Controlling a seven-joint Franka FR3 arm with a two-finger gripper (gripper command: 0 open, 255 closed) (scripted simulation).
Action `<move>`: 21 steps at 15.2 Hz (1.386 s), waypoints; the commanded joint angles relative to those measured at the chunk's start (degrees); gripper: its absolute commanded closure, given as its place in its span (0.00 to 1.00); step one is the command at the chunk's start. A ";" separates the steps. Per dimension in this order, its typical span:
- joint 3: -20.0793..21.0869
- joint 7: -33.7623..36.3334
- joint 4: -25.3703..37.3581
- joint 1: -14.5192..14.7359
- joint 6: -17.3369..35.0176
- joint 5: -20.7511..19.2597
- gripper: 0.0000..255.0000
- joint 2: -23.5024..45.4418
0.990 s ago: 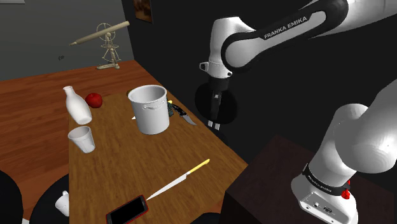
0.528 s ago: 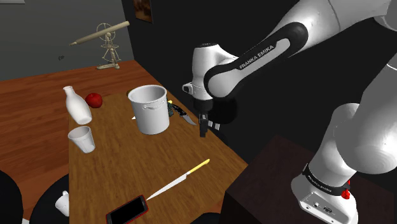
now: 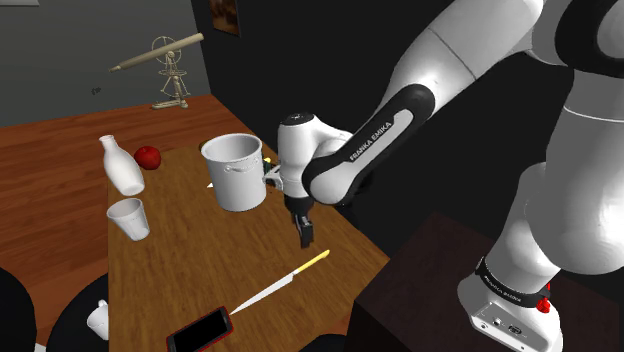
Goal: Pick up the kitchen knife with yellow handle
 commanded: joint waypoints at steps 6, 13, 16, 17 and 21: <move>0.94 -1.08 5.17 4.85 7.21 -7.94 0.00 13.26; -0.33 -0.32 7.11 6.91 11.26 -10.96 0.00 19.50; -0.92 0.14 7.62 7.36 12.67 -11.56 0.00 21.42; -0.93 0.13 7.61 7.36 12.67 -11.56 0.00 21.42; -0.90 0.09 7.45 7.31 12.66 -11.53 1.00 21.23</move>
